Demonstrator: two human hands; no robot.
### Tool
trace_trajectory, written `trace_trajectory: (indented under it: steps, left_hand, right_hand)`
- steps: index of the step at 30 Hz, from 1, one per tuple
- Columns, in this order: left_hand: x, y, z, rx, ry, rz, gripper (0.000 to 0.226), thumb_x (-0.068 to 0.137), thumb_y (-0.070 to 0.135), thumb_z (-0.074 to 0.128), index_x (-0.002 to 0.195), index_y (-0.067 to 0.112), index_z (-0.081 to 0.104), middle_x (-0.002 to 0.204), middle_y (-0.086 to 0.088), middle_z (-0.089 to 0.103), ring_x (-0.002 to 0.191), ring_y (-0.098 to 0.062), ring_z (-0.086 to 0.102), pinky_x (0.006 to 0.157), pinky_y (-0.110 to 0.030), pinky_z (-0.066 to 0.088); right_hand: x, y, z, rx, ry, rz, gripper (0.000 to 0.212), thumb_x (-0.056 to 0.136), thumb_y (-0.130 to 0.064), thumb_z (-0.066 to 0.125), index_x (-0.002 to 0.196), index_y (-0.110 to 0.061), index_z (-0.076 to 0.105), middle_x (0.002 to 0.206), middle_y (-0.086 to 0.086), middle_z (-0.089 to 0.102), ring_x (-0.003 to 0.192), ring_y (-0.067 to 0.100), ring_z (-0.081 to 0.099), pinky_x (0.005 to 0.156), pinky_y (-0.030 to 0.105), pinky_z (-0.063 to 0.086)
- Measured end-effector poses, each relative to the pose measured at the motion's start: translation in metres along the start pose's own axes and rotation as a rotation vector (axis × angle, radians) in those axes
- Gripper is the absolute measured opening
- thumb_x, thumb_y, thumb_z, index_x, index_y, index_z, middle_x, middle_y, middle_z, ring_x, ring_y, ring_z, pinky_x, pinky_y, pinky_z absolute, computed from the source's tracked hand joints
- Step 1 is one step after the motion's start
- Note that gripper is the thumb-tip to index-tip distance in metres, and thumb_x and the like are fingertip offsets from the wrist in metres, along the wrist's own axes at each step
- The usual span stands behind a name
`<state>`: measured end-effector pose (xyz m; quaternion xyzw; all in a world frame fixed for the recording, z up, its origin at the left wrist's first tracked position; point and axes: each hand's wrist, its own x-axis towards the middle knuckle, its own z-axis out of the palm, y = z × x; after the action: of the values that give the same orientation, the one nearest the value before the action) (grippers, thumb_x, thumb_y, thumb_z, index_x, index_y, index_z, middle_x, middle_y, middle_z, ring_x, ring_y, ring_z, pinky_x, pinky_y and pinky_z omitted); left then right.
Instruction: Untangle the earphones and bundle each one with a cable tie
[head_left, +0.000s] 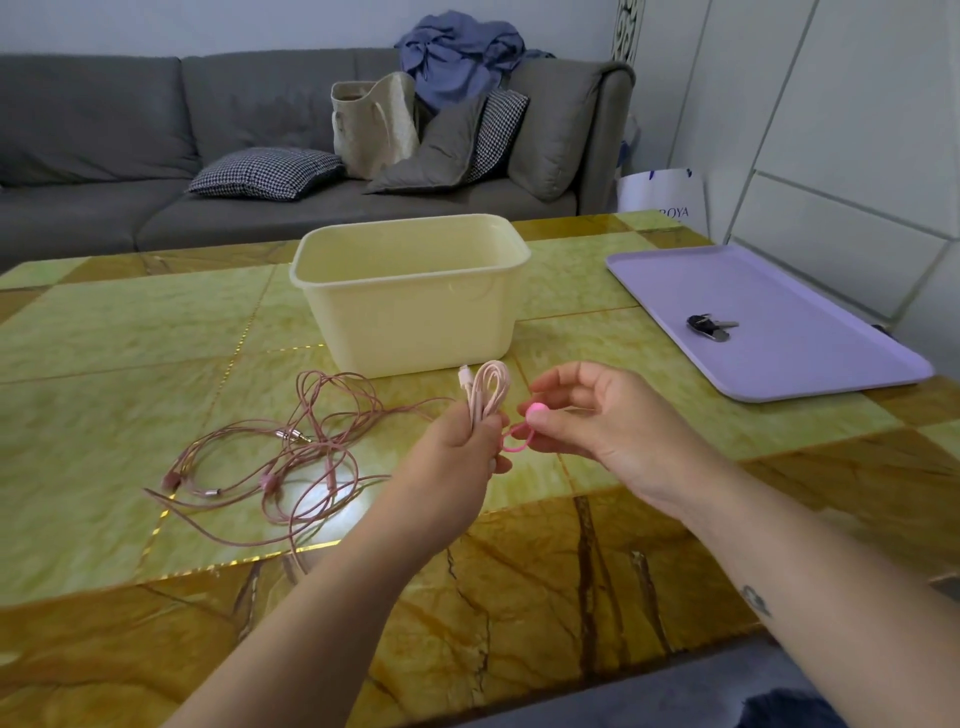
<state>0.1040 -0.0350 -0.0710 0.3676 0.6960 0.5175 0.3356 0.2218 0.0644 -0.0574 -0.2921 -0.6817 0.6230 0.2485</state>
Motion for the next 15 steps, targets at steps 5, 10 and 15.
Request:
trace_trajectory:
  steps: [5,10,15]
  left_hand:
    - [-0.004,0.004,-0.003,0.167,0.052,0.139,0.022,0.101,0.025,0.037,0.082,0.028,0.047,0.078,0.008,0.052,0.079,-0.011,0.056,0.078,-0.029,0.045]
    - [-0.004,0.004,-0.007,0.204,0.018,0.139,0.022,0.101,0.027,0.035,0.084,0.024,0.050,0.081,0.004,0.055,0.081,-0.014,0.057,0.082,-0.036,0.047]
    - [-0.003,0.005,-0.012,0.146,-0.090,0.061,0.025,0.101,0.027,0.035,0.083,0.023,0.051,0.077,0.008,0.051,0.077,-0.009,0.057,0.089,-0.040,0.046]
  right_hand:
    - [-0.002,-0.003,0.011,-0.307,0.086,-0.214,0.022,0.075,-0.013,0.078,0.087,-0.024,0.063,0.080,-0.004,0.070,0.073,0.004,0.067,0.068,0.013,0.052]
    - [-0.007,-0.002,0.020,-0.521,0.126,-0.382,0.023,0.073,-0.011,0.079,0.082,-0.024,0.063,0.073,-0.013,0.065,0.072,0.001,0.063,0.067,0.010,0.050]
    - [-0.007,-0.002,0.020,-0.588,0.120,-0.441,0.017,0.073,-0.011,0.080,0.084,-0.019,0.070,0.074,-0.016,0.065,0.074,0.001,0.063,0.070,0.015,0.052]
